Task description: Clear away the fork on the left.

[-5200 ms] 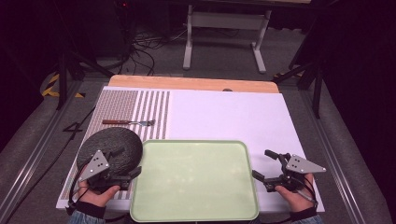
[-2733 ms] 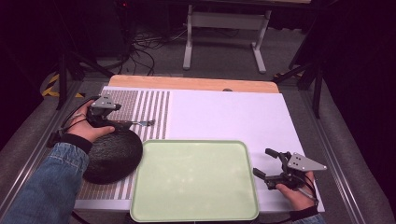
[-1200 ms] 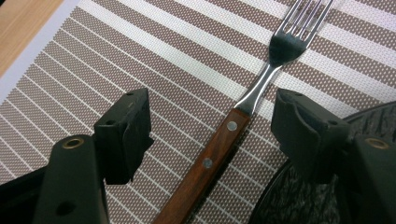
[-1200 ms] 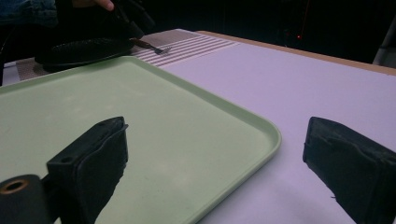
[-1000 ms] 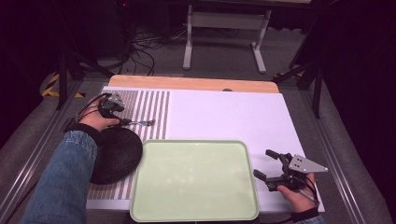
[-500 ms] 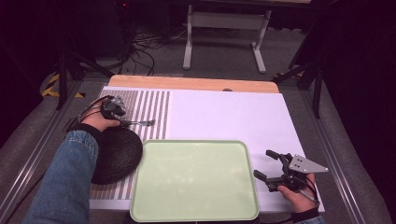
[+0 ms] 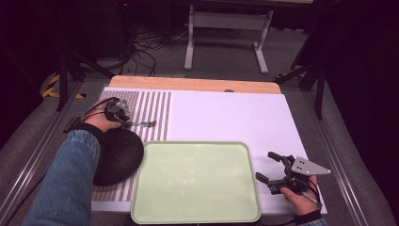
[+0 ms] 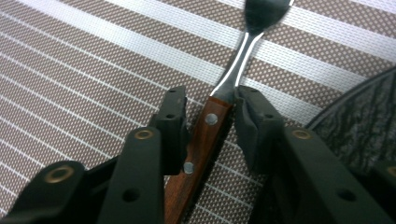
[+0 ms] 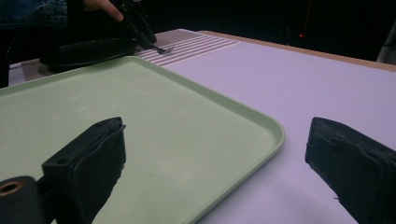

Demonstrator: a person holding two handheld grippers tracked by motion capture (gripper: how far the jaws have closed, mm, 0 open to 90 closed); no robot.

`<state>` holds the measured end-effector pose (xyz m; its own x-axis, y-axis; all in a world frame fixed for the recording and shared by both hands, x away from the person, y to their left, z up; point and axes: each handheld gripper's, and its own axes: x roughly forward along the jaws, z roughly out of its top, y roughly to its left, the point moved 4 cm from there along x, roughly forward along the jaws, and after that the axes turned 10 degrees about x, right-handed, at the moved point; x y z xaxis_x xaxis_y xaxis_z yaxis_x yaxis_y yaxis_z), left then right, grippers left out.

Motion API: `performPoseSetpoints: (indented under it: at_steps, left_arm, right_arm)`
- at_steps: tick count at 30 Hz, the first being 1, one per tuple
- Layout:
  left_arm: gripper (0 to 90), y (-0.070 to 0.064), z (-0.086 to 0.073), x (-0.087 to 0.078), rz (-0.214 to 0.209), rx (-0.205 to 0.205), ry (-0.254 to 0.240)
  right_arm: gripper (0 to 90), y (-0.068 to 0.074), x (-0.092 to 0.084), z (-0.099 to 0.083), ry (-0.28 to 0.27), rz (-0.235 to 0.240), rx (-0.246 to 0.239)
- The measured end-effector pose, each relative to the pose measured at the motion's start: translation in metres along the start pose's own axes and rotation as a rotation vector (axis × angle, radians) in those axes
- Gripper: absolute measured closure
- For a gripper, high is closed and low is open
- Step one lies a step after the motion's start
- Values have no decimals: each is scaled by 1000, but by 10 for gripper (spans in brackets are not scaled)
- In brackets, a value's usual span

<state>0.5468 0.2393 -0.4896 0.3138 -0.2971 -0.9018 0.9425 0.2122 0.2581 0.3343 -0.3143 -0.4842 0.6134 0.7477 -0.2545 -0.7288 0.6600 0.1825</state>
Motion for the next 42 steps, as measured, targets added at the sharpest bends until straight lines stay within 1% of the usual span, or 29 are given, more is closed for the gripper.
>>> performPoseSetpoints:
  at_steps: [3,5,7,8,9,10,12,13,14,16,17,18,19,20,23,24,25,27,28,29,31,32,33,36,38,39,41,42]
  left_arm:
    - [716,-1,1,0,-3,32,5]
    - [723,-1,1,-1,-8,41,12]
    - [735,-1,1,-1,-3,69,19]
    - [744,-1,1,-1,-3,69,19]
    - [744,-2,1,-1,-4,69,37]
    - [753,-2,1,-1,4,85,45]
    - [770,-3,2,-1,4,93,56]
    - [770,-3,3,-1,10,106,61]
    - [775,-4,3,-2,11,103,75]
    - [776,-4,5,-2,17,109,90]
    - [776,-4,5,-2,24,111,96]
    - [776,-4,5,-2,40,123,113]
    - [776,-4,6,-2,40,120,121]
    - [777,-4,7,-2,44,114,118]
    - [777,-5,12,-3,50,119,115]
    - [776,-6,14,-3,55,114,104]
    - [777,-5,16,-4,56,116,99]
    - [777,-4,19,-7,72,121,87]
    - [777,-4,19,-8,67,115,79]
    - [777,-3,20,-9,79,128,85]
    - [777,-4,21,-12,82,123,84]
    - [777,-5,22,-15,82,111,73]
    - [777,-4,23,-16,83,114,68]
    - [777,-3,26,-25,93,104,45]
    - [777,-4,27,-30,90,93,35]
    - [777,-5,28,-32,81,76,32]
    - [777,-6,30,-37,76,74,20]
    - [777,-7,31,-38,73,62,15]
  right_arm:
    - [56,0,0,0,-8,3,4]
    - [56,0,-1,0,-11,5,5]
    - [56,1,-1,0,-11,6,4]
    - [56,1,-1,0,-11,6,4]
    - [56,1,-1,0,-10,7,5]
    - [56,1,-1,0,-7,10,5]
    - [54,1,-1,-1,-3,11,4]
    - [54,1,-1,-1,-3,11,4]
    - [54,1,-1,-1,-3,11,4]
    - [55,1,-1,-1,-4,14,3]
    - [55,1,-1,-1,-2,14,3]
    - [55,2,0,-1,-2,14,2]
    - [54,2,0,-1,-1,17,3]
    - [54,2,0,-1,0,18,4]
    - [54,1,0,-1,1,18,3]
    - [54,1,0,-1,1,17,4]
    - [54,1,0,-1,1,17,4]
    - [54,1,0,-1,0,17,3]
    - [54,1,0,-1,-2,17,3]
    - [54,1,0,-1,-2,18,4]
    - [54,1,0,-1,-2,17,4]
    - [54,1,0,-1,-2,18,3]
    - [54,1,0,-1,-2,18,3]
    - [54,2,0,-1,-4,18,2]
    - [54,2,0,0,-5,16,3]
    - [54,2,0,0,-6,16,4]
    - [54,1,0,0,-6,16,3]
    - [54,1,0,0,-5,17,2]
